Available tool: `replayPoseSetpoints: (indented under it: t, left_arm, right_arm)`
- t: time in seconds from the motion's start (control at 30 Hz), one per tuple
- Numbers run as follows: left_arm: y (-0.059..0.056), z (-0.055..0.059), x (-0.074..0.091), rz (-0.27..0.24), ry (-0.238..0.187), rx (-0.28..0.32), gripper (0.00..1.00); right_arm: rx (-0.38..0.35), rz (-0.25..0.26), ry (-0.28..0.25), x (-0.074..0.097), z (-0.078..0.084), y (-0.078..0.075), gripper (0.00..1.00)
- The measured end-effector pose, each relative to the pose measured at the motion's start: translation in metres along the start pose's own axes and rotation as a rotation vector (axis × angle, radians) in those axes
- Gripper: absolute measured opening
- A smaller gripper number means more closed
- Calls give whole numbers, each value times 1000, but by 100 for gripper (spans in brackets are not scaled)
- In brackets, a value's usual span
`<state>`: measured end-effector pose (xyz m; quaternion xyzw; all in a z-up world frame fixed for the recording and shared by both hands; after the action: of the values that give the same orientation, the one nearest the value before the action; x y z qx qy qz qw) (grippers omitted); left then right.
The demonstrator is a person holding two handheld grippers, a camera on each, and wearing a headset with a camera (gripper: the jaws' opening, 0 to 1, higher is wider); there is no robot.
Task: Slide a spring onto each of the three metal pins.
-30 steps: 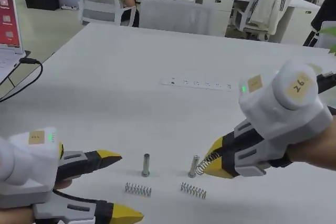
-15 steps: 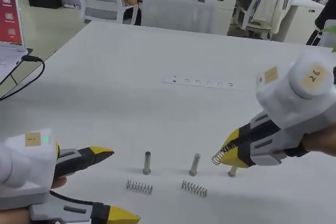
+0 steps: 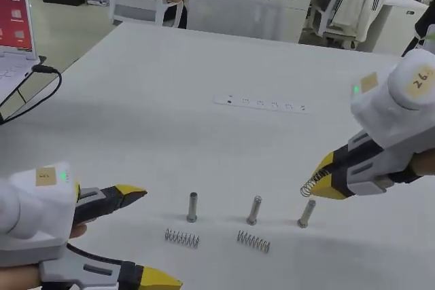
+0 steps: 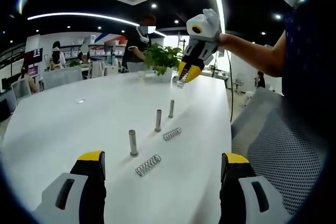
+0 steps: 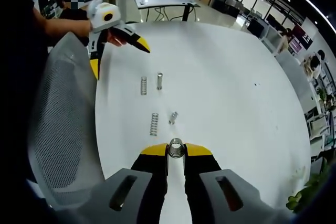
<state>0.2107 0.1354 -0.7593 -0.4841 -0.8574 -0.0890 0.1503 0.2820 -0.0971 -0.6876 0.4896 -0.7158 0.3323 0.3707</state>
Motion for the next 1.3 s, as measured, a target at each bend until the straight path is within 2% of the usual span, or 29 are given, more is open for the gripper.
replayPoseSetpoints:
  t: [0.17, 0.5, 1.0, 1.3]
  left_arm:
    - [0, 0, 0, -1, 0, 0, 88]
    - [0, 0, -1, 1, 0, -3, 88]
    - [0, 1, -1, 1, 6, 2, 87]
    - [0, 2, 0, 3, 10, 6, 86]
  right_arm:
    - [-6, 14, 30, -1, 7, -8, 8]
    - [-21, 11, 92, -9, 21, -21, 8]
    - [-49, -17, 139, -29, 34, -32, 8]
    - [-55, -24, 145, -36, 37, -35, 8]
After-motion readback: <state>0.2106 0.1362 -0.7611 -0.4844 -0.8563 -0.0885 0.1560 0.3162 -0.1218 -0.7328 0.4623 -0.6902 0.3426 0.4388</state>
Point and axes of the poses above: the centre of the closed fingertips' face, and the gripper's own axes: x roughly backward along the fingers, y roughly to its left, z roughly out of its underside, the point moved 5 cm from there along x, roughly backward along the fingers, and after that the axes turned 5 degrees about -x, right-handed, at the moved point
